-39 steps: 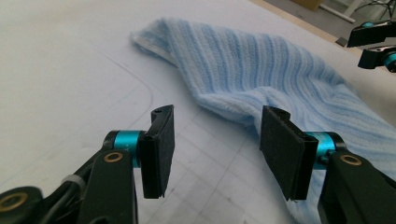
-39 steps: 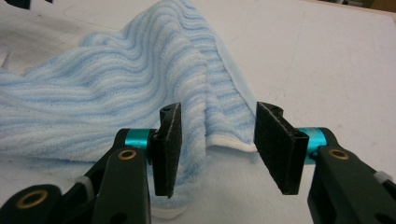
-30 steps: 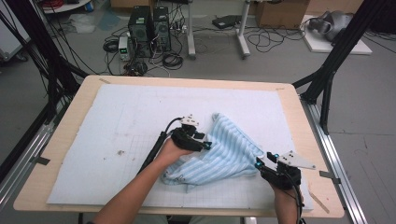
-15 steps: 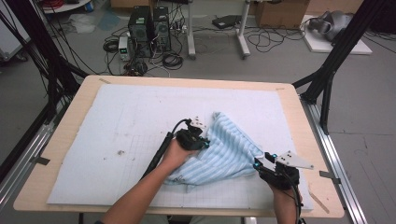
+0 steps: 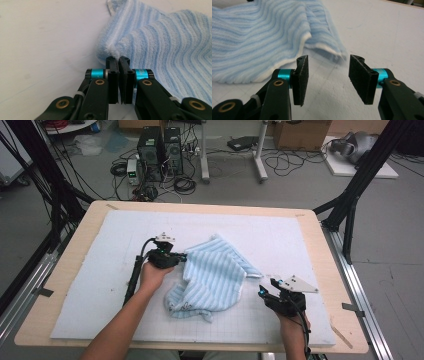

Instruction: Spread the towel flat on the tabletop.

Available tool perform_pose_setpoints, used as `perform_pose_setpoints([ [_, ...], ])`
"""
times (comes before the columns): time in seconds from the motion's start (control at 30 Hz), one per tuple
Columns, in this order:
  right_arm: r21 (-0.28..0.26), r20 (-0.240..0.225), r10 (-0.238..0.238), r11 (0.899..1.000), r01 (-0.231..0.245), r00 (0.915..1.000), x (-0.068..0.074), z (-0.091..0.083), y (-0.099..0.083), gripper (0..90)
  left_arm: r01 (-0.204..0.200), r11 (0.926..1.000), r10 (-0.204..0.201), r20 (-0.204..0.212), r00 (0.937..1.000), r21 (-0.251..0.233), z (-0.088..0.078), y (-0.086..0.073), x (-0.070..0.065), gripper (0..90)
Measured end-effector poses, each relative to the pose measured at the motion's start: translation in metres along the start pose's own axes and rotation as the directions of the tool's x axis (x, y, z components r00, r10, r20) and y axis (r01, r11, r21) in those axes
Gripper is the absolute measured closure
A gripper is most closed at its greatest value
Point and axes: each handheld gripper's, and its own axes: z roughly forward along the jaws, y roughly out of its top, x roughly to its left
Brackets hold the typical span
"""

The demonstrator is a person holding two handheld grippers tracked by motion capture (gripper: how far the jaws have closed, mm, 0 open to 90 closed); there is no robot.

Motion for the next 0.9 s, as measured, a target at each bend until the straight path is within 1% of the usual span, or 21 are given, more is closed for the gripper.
perform_pose_setpoints([
  [0.07,0.002,-0.009,-0.005,1.000,0.005,0.9999,0.002,0.005,0.003,49.8,-0.001,0.9999,0.001,-0.013,0.9999,-0.016,-0.009,-0.001,0.008,86.3],
  [0.1,0.002,-0.012,-0.007,1.000,0.007,0.9999,0.003,0.006,0.004,49.8,0.003,0.9994,-0.004,-0.027,0.9996,-0.034,-0.013,-0.002,0.012,86.3],
  [0.17,0.009,-0.023,-0.009,1.000,0.009,0.9997,0.006,0.010,0.007,49.7,0.029,0.9974,-0.033,-0.052,0.9981,-0.066,-0.022,-0.005,0.020,86.3],
  [0.23,0.007,-0.030,-0.016,1.000,0.017,0.9994,0.008,0.014,0.010,49.5,0.042,0.9960,-0.048,-0.076,0.9960,-0.079,-0.029,-0.009,0.029,86.3],
  [0.33,0.012,-0.042,-0.017,1.000,0.018,0.9990,0.012,0.020,0.014,49.3,0.076,0.9924,-0.086,-0.100,0.9913,-0.097,-0.038,-0.017,0.041,86.3],
  [0.37,0.011,-0.038,-0.025,1.000,0.025,0.9990,0.013,0.022,0.016,49.3,0.085,0.9919,-0.095,-0.104,0.9900,-0.095,-0.041,-0.019,0.044,86.3],
  [0.4,0.007,-0.034,-0.029,1.000,0.029,0.9990,0.015,0.024,0.017,49.4,0.086,0.9910,-0.098,-0.116,0.9884,-0.103,-0.044,-0.020,0.047,86.3],
  [0.5,0.001,-0.040,-0.029,1.000,0.029,0.9988,0.019,0.030,0.020,49.4,0.111,0.9836,-0.132,-0.143,0.9809,-0.142,-0.051,-0.025,0.055,86.3],
  [0.53,0.004,-0.045,-0.024,1.000,0.025,0.9987,0.021,0.033,0.022,49.4,0.117,0.9824,-0.139,-0.149,0.9791,-0.145,-0.053,-0.027,0.057,86.3],
  [0.63,0.005,-0.068,-0.027,1.000,0.028,0.9973,0.026,0.040,0.027,48.9,0.126,0.9807,-0.148,-0.142,0.9787,-0.149,-0.054,-0.032,0.061,85.4],
  [0.67,0.003,-0.076,-0.031,1.000,0.031,0.9967,0.028,0.044,0.030,48.3,0.134,0.9782,-0.156,-0.138,0.9781,-0.159,-0.054,-0.033,0.061,82.9],
  [0.7,0.009,-0.084,-0.027,1.000,0.028,0.9961,0.031,0.047,0.033,47.7,0.147,0.9740,-0.171,-0.130,0.9767,-0.172,-0.054,-0.035,0.061,75.7],
  [0.73,0.014,-0.097,-0.029,0.999,0.031,0.9948,0.034,0.051,0.037,47.0,0.147,0.9736,-0.170,-0.127,0.9772,-0.175,-0.054,-0.035,0.061,65.6],
  [0.77,0.015,-0.103,-0.035,0.999,0.037,0.9940,0.037,0.055,0.040,46.6,0.146,0.9728,-0.170,-0.126,0.9773,-0.179,-0.054,-0.035,0.061,60.2],
  [0.83,0.020,-0.120,-0.040,0.999,0.043,0.9920,0.044,0.062,0.046,45.8,0.136,0.9722,-0.160,-0.121,0.9796,-0.191,-0.057,-0.036,0.059,53.8],
  [0.87,0.030,-0.133,-0.042,0.998,0.047,0.9902,0.047,0.067,0.049,45.1,0.134,0.9697,-0.161,-0.121,0.9795,-0.204,-0.058,-0.036,0.058,51.3],
  [0.9,0.040,-0.142,-0.049,0.998,0.055,0.9886,0.051,0.073,0.051,44.3,0.130,0.9689,-0.157,-0.118,0.9804,-0.211,-0.060,-0.036,0.057,49.7],
])
